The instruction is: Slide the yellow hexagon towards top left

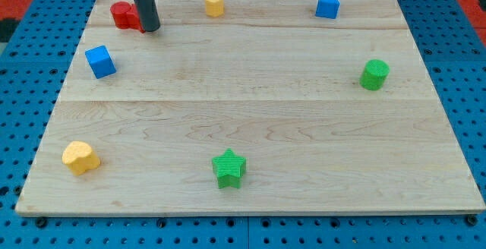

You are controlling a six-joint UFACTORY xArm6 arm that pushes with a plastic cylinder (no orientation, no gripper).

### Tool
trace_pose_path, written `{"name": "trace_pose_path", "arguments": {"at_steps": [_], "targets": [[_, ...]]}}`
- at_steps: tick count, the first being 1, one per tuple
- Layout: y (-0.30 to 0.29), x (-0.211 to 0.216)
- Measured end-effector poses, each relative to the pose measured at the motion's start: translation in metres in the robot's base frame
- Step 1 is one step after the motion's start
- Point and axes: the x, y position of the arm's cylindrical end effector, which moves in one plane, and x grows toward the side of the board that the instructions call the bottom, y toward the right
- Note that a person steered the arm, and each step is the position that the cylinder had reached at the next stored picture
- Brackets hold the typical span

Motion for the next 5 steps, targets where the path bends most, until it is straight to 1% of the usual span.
{"name": "trace_pose_path", "arguments": {"at_steps": [1,2,3,4,5], "targets": [[0.025,-0.006],[0.083,-0.052],[0.137,-0.031],[0.175,0.002],[0.210,-0.019]]}}
